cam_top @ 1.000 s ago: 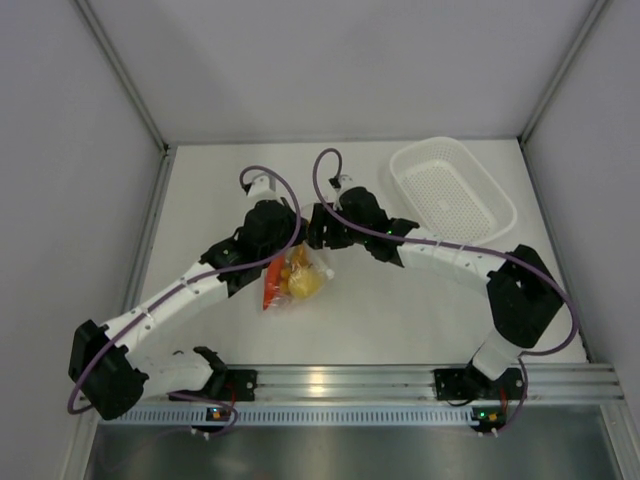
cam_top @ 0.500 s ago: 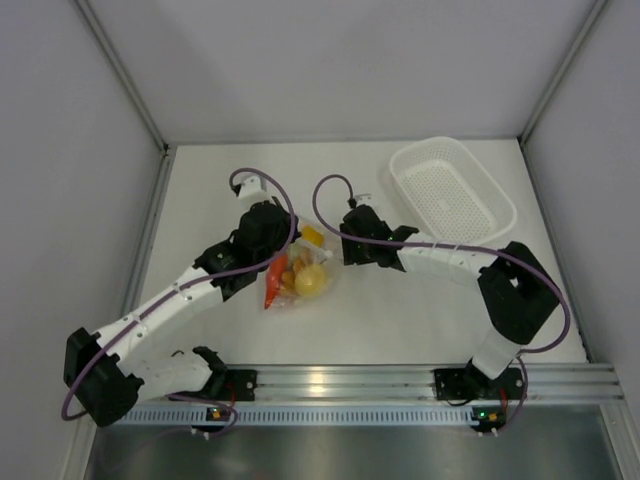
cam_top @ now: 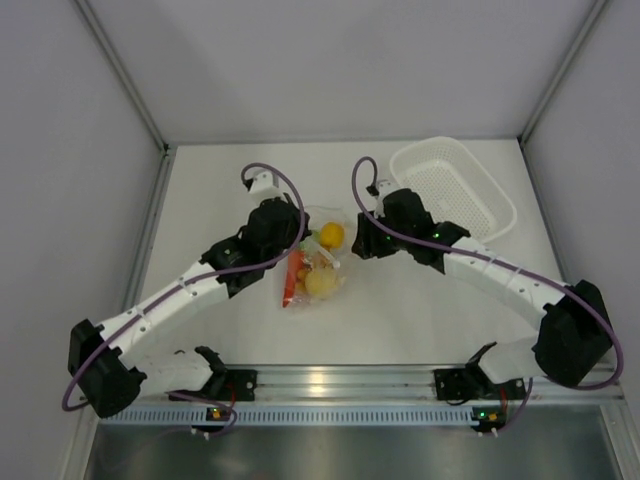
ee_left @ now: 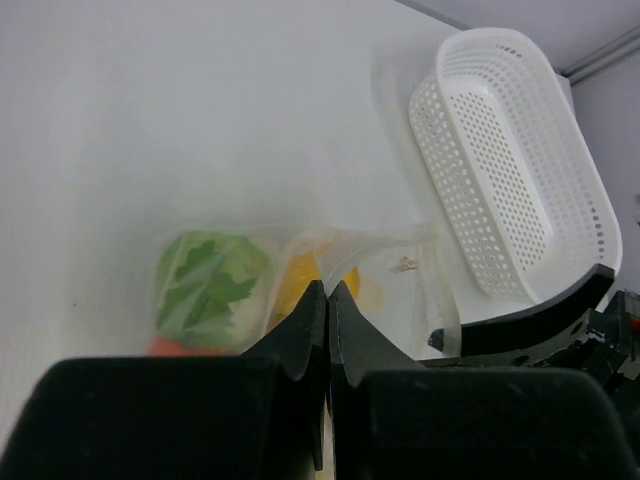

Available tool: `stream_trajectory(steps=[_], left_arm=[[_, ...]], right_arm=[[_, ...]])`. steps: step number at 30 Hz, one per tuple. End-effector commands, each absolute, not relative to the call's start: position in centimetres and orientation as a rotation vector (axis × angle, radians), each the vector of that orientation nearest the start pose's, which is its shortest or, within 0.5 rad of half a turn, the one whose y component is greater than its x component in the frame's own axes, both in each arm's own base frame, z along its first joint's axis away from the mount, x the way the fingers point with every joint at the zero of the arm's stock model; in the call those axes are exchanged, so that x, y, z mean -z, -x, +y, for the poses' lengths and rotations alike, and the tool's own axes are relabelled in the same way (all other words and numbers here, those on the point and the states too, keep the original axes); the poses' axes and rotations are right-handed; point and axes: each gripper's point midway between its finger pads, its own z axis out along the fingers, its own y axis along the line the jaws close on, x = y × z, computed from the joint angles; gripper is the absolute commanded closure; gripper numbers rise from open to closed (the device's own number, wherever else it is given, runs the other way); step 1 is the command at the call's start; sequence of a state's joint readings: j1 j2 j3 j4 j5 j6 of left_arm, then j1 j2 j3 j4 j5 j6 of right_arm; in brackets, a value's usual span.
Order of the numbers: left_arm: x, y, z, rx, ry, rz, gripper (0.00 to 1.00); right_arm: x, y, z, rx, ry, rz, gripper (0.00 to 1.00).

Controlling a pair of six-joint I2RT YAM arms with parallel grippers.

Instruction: Open the zip-top bag and remove the fake food

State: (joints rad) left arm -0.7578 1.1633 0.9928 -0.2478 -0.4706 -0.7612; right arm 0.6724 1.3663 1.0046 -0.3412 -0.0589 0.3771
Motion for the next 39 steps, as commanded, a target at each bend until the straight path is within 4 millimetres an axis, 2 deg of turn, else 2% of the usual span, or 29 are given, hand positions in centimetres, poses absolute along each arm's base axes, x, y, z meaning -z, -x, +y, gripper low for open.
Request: stream_trajectory(steps=[1,4,9,12,14,17,19,20,24,33,39], left_arm=[[-28.5,-31.0,-24.9,0.647,0.289,1.891,1.00],[-29.1,-30.8,-26.2,0.668,0.267,1.890,1.00],[-29.3,-30.5,-27.7,0.677,0.246,1.894,1.00],[-29.2,-30.2,-28.4,0.672,0.238,1.894,1.00],[-29.2,-30.0,-28.8,0.674,0.231,1.895,1.00],[-28.9,-30.0,-29.3,0.668,0.231,1.902,1.00],[-28.8,-30.0,-29.5,0.670,0.239,1.905,1.00],[-28.7,-30.1,-29.6,0.667,0.239,1.905,1.00],[-29.0,-30.0,-29.6,0.656,0.241,1.894,1.00],[-28.6,-29.9,-29.4,0.645,0.249,1.896,1.00],[-28.3,-29.8,-29.4,0.645,0.245,1.902,1.00]], right_arm=[[-21.5,-27.2,29.5,-0.814,0.476,2.170,0.54],[-23.5,-26.8,29.9,-0.800,0.472,2.137,0.57],[-25.2,-26.0,29.8,-0.767,0.470,2.109,0.59],[-25.7,-25.4,29.9,-0.775,0.473,2.084,0.59],[-25.4,-25.9,29.0,-0.684,0.420,2.077,0.59],[-25.8,-25.3,29.5,-0.748,0.425,2.050,0.60],[-25.5,-24.2,30.7,-0.834,0.475,2.063,0.60],[-24.6,-24.2,31.1,-0.833,0.478,2.093,0.60],[-22.0,-23.5,31.5,-0.825,0.475,2.160,0.60],[-17.8,-21.3,33.7,-0.887,0.528,2.220,0.60],[-16.9,-21.6,34.1,-0.880,0.530,2.217,0.69]])
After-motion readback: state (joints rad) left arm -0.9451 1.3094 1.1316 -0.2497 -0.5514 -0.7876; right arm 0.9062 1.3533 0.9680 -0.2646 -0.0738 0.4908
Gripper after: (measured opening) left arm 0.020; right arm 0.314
